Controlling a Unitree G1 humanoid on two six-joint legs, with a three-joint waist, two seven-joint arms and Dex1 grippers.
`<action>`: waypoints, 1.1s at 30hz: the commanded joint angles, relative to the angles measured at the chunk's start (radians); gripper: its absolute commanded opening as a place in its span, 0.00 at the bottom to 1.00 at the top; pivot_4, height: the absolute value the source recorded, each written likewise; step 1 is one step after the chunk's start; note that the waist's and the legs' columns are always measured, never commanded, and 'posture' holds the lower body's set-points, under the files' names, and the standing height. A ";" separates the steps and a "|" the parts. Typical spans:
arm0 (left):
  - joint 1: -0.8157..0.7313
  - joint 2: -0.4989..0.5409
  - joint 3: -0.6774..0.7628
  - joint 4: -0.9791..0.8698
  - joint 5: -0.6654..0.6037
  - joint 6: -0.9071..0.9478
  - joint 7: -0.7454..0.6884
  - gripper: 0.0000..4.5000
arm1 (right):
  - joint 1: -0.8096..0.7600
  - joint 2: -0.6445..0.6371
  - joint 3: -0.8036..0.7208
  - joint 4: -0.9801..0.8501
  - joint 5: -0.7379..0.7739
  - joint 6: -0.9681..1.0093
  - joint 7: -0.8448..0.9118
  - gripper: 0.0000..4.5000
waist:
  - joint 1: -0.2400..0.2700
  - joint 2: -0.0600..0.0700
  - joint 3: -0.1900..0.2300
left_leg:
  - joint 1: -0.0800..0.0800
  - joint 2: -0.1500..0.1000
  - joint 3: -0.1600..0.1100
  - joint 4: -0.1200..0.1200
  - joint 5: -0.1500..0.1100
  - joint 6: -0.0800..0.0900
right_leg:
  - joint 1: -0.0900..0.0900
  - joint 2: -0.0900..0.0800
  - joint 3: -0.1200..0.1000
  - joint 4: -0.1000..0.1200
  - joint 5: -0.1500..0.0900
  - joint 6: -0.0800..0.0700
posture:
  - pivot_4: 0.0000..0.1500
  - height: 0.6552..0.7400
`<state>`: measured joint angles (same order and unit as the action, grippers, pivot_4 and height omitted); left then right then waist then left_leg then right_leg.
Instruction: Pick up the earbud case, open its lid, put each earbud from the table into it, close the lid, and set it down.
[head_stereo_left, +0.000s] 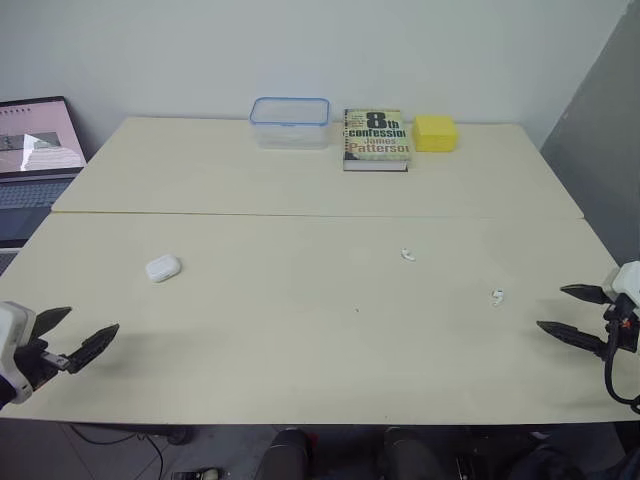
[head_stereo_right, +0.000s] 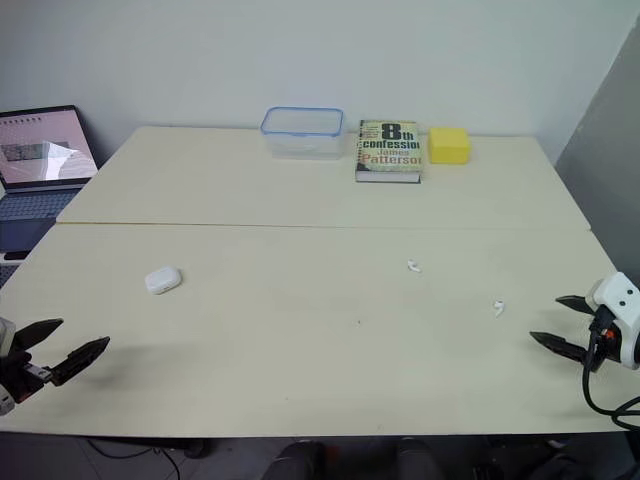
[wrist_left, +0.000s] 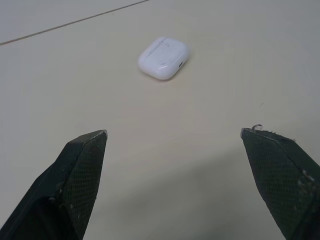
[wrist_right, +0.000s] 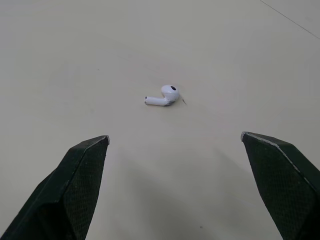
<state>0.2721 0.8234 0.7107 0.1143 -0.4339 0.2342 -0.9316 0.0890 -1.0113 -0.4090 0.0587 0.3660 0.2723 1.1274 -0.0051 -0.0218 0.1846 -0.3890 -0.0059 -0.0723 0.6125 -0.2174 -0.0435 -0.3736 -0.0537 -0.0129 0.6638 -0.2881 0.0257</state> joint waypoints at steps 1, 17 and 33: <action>-0.008 0.011 0.040 -0.015 -0.047 0.010 -0.020 1.00 | -0.019 -0.011 -0.042 -0.031 0.029 0.011 0.002 0.99 | 0.000 0.000 0.000 | 0.000 0.000 0.000 0.000 0.000 0.000 | 0.000 0.000 0.000 0.000 0.000 0.000 | 1.00 1.00; -0.036 -0.188 0.063 -0.214 -0.145 0.140 0.276 1.00 | -0.077 -0.003 -0.018 -0.064 0.031 -0.016 -0.007 0.99 | 0.001 0.000 0.000 | 0.000 0.000 0.000 0.001 0.000 0.000 | 0.000 0.000 0.001 0.000 0.001 0.001 | 1.00 1.00; -0.129 -0.576 -0.175 -0.598 -0.058 0.275 0.863 1.00 | -0.663 0.085 0.381 -0.247 0.196 0.309 0.068 0.99 | 0.003 -0.002 0.000 | -0.005 -0.001 -0.001 0.013 -0.001 0.000 | 0.001 0.005 0.001 0.000 0.005 0.003 | 1.00 1.00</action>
<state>0.1493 0.2456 0.5400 -0.4414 -0.5042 0.5140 -0.0965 -0.5472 -0.9243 -0.0476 -0.1941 0.5681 0.5770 1.1745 -0.0017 -0.0235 0.1842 -0.3946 -0.0067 -0.0741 0.6257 -0.2186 -0.0436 -0.3728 -0.0484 -0.0123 0.6639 -0.2824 0.0292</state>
